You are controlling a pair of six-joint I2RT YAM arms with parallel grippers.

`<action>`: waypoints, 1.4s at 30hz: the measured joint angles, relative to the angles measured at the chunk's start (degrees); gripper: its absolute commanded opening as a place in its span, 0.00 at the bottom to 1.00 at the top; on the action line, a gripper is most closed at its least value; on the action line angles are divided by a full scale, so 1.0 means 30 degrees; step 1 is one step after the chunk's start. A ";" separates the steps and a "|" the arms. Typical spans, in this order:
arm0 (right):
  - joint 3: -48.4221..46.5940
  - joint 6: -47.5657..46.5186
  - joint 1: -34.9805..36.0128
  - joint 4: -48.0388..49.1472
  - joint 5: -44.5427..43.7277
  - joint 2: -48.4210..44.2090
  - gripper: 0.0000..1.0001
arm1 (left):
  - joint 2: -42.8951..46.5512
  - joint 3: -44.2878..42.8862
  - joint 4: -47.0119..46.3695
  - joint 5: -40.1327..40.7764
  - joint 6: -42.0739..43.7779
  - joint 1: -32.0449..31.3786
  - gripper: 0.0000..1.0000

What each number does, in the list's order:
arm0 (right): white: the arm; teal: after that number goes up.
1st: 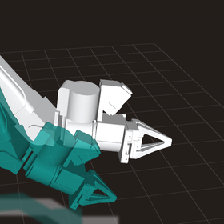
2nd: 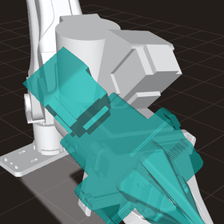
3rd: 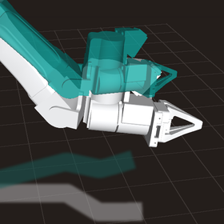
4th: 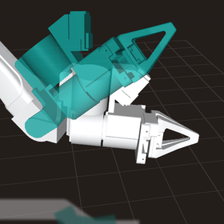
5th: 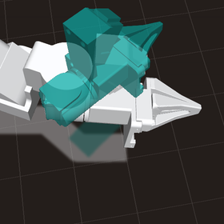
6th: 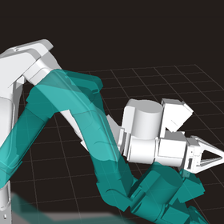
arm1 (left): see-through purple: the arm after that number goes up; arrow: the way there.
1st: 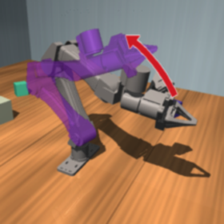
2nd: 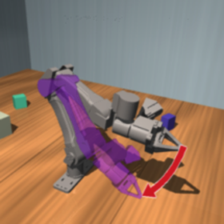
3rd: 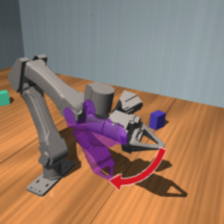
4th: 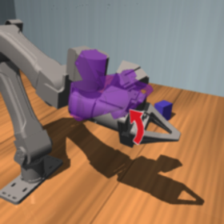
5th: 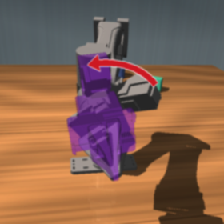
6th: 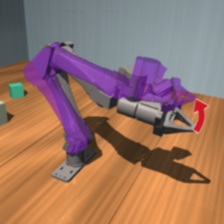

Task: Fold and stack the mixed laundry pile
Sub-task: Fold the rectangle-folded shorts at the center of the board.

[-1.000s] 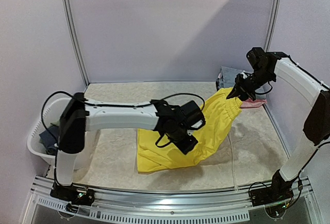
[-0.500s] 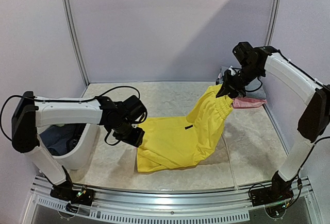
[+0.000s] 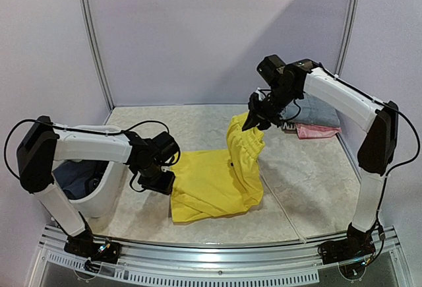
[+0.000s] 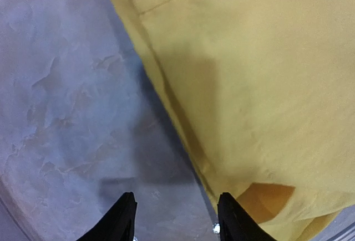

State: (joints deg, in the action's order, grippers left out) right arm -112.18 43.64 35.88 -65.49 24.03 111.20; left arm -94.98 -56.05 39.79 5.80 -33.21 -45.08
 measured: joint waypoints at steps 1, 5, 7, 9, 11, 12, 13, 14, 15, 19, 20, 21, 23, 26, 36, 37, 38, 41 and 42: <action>-0.0117 0.0124 0.0160 0.0160 0.0015 0.0219 0.00 | -0.0219 0.0000 -0.0131 -0.0095 0.0015 0.0036 0.50; -0.0525 0.0605 0.0780 0.0736 0.0073 0.1231 0.00 | -0.1122 0.0000 -0.0634 -0.0503 0.0131 0.0168 0.49; -0.0627 0.0882 0.1078 0.1151 0.0117 0.1800 0.00 | -0.1421 -0.0015 -0.0889 -0.0736 0.0226 0.0211 0.48; -0.0678 0.1071 0.1362 0.1435 0.0175 0.2361 0.00 | -0.1472 -0.0036 -0.1049 -0.0867 0.0313 0.0240 0.47; -0.0969 0.1311 0.1654 0.1639 0.0240 0.2973 0.00 | -0.1494 -0.0036 -0.1166 -0.0947 0.0423 0.0284 0.46; -0.1056 0.1406 0.1778 0.1821 0.0277 0.3213 0.00 | -0.1501 -0.0036 -0.1260 -0.0976 0.0488 0.0306 0.46; -0.1158 0.1501 0.1880 0.1902 0.0335 0.3402 0.00 | -0.1515 -0.0036 -0.1341 -0.1042 0.0546 0.0328 0.46; -0.1260 0.1683 0.1996 0.2062 0.0408 0.3614 0.00 | -0.1523 -0.0036 -0.1421 -0.1100 0.0568 0.0350 0.45; -0.1326 0.1821 0.2120 0.2302 0.0488 0.3781 0.00 | -0.1530 -0.0036 -0.1545 -0.1195 0.0612 0.0379 0.45; -0.1683 0.2419 0.2586 0.3075 0.0780 0.4320 0.00 | -0.1566 -0.0022 -0.2076 -0.1457 0.0867 0.0423 0.45; -0.1829 0.2565 0.2710 0.3235 0.0867 0.4473 0.00 | -0.1574 -0.0015 -0.2208 -0.1559 0.0962 0.0430 0.44; -0.1960 0.2696 0.2841 0.3417 0.0962 0.4619 0.00 | -0.1581 -0.0015 -0.2280 -0.1639 0.1027 0.0437 0.44; -0.2237 0.2951 0.3169 0.3759 0.1144 0.4976 0.00 | -0.1603 -0.0015 -0.2477 -0.1814 0.1180 0.0466 0.44; -0.2375 0.3257 0.3614 0.4211 0.1355 0.5450 0.01 | -0.1625 -0.0022 -0.2601 -0.1974 0.1435 0.0525 0.43; -0.2382 0.3956 0.4109 0.5384 0.1836 0.6739 0.03 | -0.1668 -0.0073 -0.2637 -0.2302 0.1741 0.0678 0.42; -0.2390 0.4007 0.4109 0.5530 0.1902 0.6900 0.03 | -0.1668 -0.0066 -0.2703 -0.2324 0.1749 0.0678 0.42; -0.2390 0.4080 0.4116 0.5697 0.1982 0.7067 0.03 | -0.1668 -0.0051 -0.2783 -0.2368 0.1741 0.0678 0.42; -0.2390 0.4371 0.4131 0.6164 0.2273 0.7468 0.04 | -0.1668 0.0000 -0.2965 -0.2404 0.1719 0.0678 0.42; -0.2390 0.4444 0.4138 0.6331 0.2368 0.7562 0.05 | -0.1668 0.0029 -0.3009 -0.2419 0.1712 0.0678 0.42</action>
State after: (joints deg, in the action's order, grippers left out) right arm -119.35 56.97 48.29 -46.50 31.14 133.88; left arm -99.98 -55.96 30.76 -1.45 -28.08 -43.05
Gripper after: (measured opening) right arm 0.096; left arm 0.422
